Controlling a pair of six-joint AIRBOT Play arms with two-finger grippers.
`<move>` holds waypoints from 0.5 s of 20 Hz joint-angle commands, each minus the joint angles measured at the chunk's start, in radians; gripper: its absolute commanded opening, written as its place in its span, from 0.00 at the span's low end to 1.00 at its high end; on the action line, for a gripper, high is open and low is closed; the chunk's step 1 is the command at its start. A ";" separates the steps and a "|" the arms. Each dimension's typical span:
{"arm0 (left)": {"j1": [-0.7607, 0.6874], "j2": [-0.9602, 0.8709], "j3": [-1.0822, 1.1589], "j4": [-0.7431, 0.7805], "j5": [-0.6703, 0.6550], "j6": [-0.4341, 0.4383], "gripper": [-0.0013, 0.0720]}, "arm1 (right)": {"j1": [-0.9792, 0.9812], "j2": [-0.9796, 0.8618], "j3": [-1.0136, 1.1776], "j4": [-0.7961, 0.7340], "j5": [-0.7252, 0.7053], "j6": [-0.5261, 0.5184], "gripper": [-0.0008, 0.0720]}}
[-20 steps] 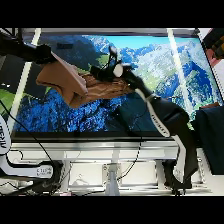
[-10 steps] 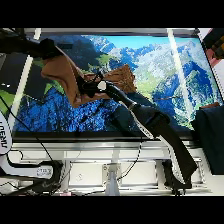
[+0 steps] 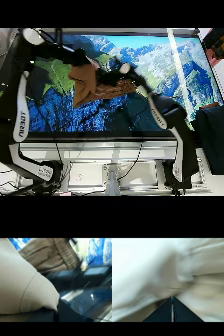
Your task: Fold the clothes and pants, and hang the long-sleeved shirts on hangers.
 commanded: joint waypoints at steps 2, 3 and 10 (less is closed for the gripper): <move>-0.099 -0.095 0.000 -0.021 0.212 0.000 0.04 | -0.247 0.123 0.000 -0.122 0.348 -0.160 0.06; -0.122 -0.114 0.000 -0.021 0.291 0.000 0.04 | -0.288 0.163 0.000 -0.126 0.356 -0.172 0.06; -0.283 -0.230 0.000 -0.017 0.734 0.002 0.04 | -0.422 0.383 0.000 -0.149 0.352 -0.289 0.06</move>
